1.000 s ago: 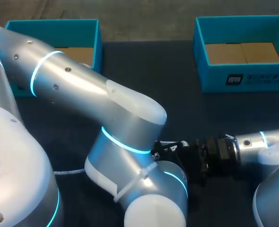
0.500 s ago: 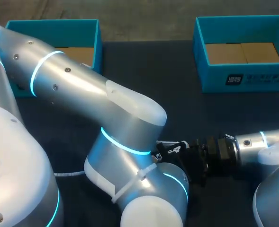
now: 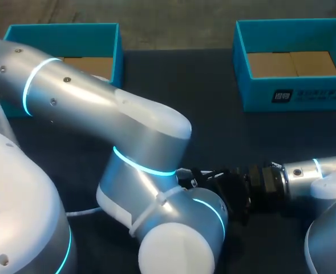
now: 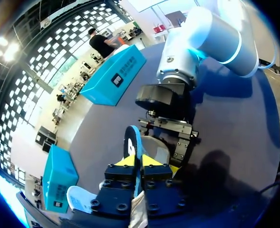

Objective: Take the shoe out of the shoebox, open the shoe tongue, remove and reinsert the insole, then place the shoe into the shoebox

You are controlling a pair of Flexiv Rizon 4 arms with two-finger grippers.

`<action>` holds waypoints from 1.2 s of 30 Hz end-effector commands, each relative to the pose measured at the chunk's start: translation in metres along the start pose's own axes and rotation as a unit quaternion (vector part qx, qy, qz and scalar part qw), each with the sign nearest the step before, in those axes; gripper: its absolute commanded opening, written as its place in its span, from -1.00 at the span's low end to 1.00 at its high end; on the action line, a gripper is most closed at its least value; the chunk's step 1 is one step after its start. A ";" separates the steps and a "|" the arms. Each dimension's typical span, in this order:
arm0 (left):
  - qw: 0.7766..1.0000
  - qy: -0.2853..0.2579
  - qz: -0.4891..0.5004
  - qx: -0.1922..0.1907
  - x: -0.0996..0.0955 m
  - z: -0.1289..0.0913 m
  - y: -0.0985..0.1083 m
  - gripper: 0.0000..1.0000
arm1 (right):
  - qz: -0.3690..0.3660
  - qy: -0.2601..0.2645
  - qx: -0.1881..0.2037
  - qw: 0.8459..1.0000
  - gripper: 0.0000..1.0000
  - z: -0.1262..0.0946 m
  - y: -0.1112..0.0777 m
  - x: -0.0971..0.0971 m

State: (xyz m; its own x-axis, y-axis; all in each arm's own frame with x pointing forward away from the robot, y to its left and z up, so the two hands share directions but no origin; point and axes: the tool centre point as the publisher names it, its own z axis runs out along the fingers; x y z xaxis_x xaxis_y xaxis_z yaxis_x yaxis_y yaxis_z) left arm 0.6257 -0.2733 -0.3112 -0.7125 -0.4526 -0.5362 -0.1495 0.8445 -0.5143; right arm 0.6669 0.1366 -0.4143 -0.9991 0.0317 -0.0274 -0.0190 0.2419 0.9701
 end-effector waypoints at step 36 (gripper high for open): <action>0.999 0.023 0.019 0.044 -0.006 0.021 0.019 -0.85 | 0.001 0.000 0.003 1.000 -1.00 0.000 0.001 0.001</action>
State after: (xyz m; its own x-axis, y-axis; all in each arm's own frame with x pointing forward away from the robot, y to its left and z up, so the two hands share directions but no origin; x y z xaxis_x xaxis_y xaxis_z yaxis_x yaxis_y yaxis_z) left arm 0.6379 -0.2650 -0.3286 -0.7407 -0.4065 -0.5349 -0.0677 0.8373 -0.5425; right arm 0.6669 0.1366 -0.4143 -0.9991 0.0317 -0.0274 -0.0190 0.2419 0.9701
